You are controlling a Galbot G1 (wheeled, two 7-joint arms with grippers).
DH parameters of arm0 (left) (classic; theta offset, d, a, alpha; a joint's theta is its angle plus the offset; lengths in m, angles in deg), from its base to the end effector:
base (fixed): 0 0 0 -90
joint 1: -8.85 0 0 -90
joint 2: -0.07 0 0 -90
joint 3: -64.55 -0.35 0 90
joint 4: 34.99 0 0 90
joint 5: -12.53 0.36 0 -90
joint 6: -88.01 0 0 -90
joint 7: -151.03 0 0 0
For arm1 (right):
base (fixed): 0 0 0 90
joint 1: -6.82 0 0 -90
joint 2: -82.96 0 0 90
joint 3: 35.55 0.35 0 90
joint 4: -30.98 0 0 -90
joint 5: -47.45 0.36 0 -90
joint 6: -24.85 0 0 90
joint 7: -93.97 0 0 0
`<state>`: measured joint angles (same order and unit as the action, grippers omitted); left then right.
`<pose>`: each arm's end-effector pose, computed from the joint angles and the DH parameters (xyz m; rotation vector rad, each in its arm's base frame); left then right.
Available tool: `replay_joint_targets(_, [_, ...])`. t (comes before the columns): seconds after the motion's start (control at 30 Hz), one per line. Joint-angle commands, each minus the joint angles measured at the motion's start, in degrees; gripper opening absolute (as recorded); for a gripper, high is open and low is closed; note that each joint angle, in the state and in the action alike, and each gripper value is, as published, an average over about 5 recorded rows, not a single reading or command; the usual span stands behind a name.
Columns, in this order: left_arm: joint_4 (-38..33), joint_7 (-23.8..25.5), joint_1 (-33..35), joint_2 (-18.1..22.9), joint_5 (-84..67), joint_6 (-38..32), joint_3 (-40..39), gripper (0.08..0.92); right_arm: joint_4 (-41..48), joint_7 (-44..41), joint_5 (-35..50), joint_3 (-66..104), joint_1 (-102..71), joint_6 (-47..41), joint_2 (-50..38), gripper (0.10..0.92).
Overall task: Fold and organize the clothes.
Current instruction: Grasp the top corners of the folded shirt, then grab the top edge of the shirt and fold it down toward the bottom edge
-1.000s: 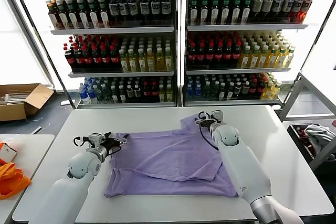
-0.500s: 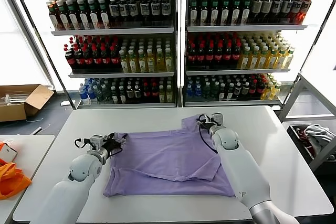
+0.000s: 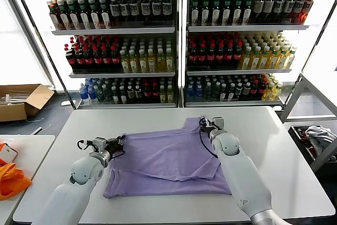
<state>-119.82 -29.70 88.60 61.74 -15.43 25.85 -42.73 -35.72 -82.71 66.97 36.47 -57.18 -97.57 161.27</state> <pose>0.4058 0.0877 -0.3201 -0.2597 -2.6005 -0.1284 0.5031 0.0002 -0.3141 0.1899 -2.5526 0.0638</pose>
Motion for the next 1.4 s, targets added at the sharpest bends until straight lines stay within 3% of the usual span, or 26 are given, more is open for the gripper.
replay_joint_targets(0.03, [-2.98, -0.05, 1.11, -0.28, 0.18, -5.26, 0.72, 0.106, -7.12, 0.85, 0.75, 0.68, -2.39, -0.15, 0.06, 0.108])
replay_joint_targets(0.27, [-5.86, -0.98, 3.85, -0.64, 2.7, -9.33, 1.92, 0.087, -13.97, 3.56, 0.36, 0.48, -5.26, 0.31, -0.31, 0.108])
replay_joint_targets(0.73, [-14.48, -0.53, 12.96, -1.67, 3.18, -8.77, 6.29, 0.087, -32.65, 7.24, 1.23, 2.09, -14.01, -0.59, -4.19, 0.108])
replay_joint_targets(1.03, [-18.63, 0.15, 20.39, 0.41, 7.17, -11.46, 8.91, 0.087, -43.32, 9.93, -0.63, 5.24, -26.03, 0.24, -5.0, 0.108])
replay_joint_targets(1.4, [-22.12, 0.66, 28.2, 1.06, 10.01, -12.53, 12.2, 0.087, -49.41, 11.02, -5.54, 6.31, -38.44, 2.08, -3.33, 0.108])
